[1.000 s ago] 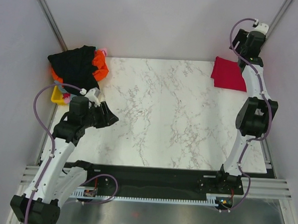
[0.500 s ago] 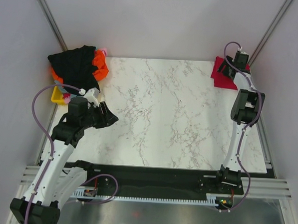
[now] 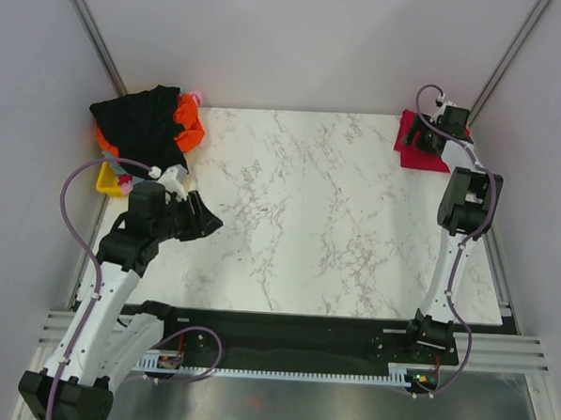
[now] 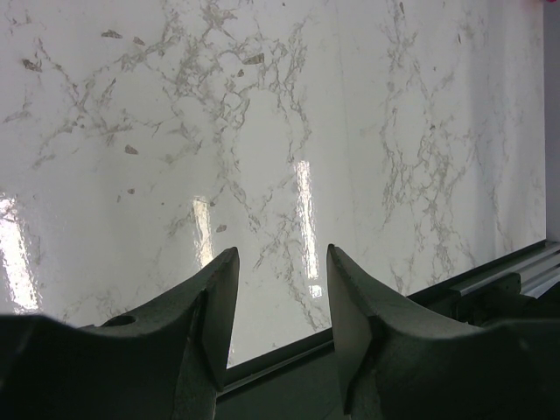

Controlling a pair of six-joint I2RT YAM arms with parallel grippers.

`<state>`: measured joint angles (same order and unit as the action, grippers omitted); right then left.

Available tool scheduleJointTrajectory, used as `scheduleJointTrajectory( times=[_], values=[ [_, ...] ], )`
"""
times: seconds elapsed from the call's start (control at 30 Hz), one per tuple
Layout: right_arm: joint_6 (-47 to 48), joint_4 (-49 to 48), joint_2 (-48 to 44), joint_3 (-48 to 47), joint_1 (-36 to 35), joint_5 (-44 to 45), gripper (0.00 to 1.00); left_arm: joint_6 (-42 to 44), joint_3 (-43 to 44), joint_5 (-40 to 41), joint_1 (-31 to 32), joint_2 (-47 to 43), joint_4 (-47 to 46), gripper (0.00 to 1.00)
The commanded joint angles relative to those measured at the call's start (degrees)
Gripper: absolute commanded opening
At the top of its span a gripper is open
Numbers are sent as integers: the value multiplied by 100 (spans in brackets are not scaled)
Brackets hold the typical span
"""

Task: Fold and stack the t-shirts
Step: Neatly place the folded tshirt to the corner, then reset both grippers

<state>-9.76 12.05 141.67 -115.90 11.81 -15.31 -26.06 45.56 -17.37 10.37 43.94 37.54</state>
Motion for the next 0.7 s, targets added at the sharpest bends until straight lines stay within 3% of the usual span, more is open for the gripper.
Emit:
scheduleJointTrajectory(
  times=[0.0,0.27,0.6,0.67],
  values=[
    [668,737,-350,322,119,-209,81,163,-21,40,0,18,-194,52],
    [932,895,-657,349,137,413,82,172,-21,-4,-9,88,-194,52],
    [993,842,-1448,-460,-407,11,95,172,-21,31,-9,53,-203,52],
    [538,755,-1841,-382,-513,-77,98,172,-21,40,-9,18,-212,53]
  ],
)
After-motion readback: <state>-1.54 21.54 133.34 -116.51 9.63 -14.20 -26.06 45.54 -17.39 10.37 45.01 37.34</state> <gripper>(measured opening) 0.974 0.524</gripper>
